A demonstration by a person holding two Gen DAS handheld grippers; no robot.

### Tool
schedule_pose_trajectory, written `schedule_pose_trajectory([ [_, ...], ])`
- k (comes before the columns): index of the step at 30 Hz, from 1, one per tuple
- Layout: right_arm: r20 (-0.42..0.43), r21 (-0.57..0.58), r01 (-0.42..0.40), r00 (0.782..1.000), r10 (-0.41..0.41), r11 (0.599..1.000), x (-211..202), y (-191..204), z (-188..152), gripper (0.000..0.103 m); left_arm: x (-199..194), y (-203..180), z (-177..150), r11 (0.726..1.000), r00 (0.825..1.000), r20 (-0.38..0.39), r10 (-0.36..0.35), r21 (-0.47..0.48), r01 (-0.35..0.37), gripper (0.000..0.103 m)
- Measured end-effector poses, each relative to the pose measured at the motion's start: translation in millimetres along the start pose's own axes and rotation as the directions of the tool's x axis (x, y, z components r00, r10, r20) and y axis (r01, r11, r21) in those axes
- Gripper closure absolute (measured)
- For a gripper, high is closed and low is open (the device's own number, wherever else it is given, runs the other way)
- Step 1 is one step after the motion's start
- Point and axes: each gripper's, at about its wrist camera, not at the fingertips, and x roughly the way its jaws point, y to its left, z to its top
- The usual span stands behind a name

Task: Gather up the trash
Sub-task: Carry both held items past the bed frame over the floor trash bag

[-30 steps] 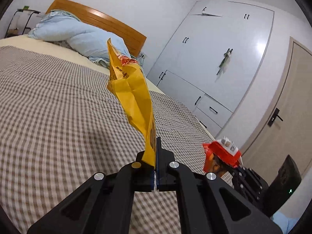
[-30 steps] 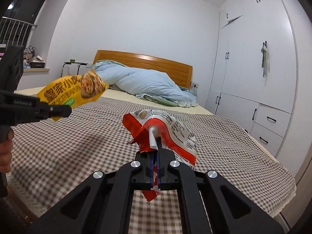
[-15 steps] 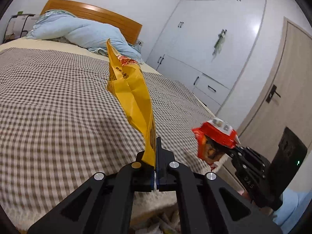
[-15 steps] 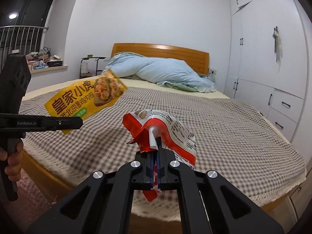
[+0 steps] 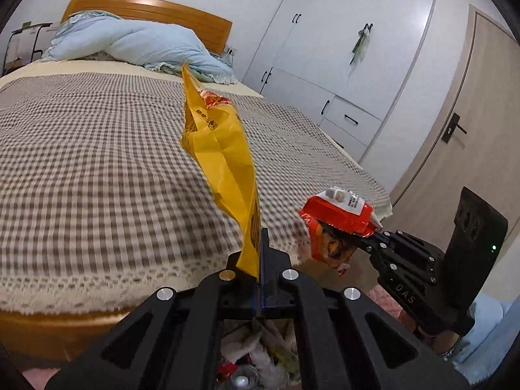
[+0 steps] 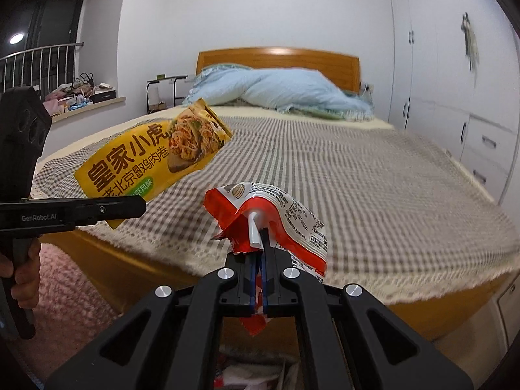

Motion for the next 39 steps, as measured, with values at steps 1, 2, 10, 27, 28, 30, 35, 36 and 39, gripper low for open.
schedule_pose_trajectory([
  [1,-0.007,0.003,-0.002,1.0,0.002,1.0,-2,0,-2,0.101,-3,-3,-5,1.0,1.0,-0.009,0.003,0.003,-0.003,0.103],
  [2,-0.012,0.004,-0.004,1.0,0.004,1.0,-4,1,-5,0.101,-6,-8,-11,1.0,1.0,-0.015,0.005,0.005,-0.005,0.103],
  [10,-0.048,0.005,-0.014,0.999,0.015,1.0,-15,9,-15,0.101,-18,-36,-53,0.999,0.996,-0.082,0.018,0.03,-0.016,0.103],
  [27,-0.144,-0.002,-0.01,0.989,0.01,1.0,-27,18,-44,0.101,-19,-51,-102,0.998,0.983,-0.173,0.053,0.045,-0.046,0.103],
  [28,-0.15,-0.002,-0.008,0.989,0.008,1.0,-27,18,-45,0.101,-21,-52,-105,0.998,0.982,-0.178,0.056,0.043,-0.049,0.103],
  [30,-0.162,0.0,-0.006,0.987,0.006,1.0,-28,18,-48,0.101,-21,-52,-109,0.998,0.98,-0.188,0.057,0.038,-0.051,0.103],
  [35,-0.192,0.011,-0.002,0.981,0.005,1.0,-27,16,-54,0.101,-16,-52,-116,0.997,0.971,-0.229,0.063,0.049,-0.053,0.103],
  [36,-0.197,0.013,-0.001,0.98,0.004,1.0,-27,15,-55,0.101,-14,-52,-118,0.997,0.968,-0.243,0.065,0.055,-0.053,0.103],
  [39,-0.212,0.016,0.002,0.977,0.001,1.0,-26,11,-60,0.101,-8,-54,-123,0.996,0.96,-0.274,0.063,0.075,-0.044,0.103],
])
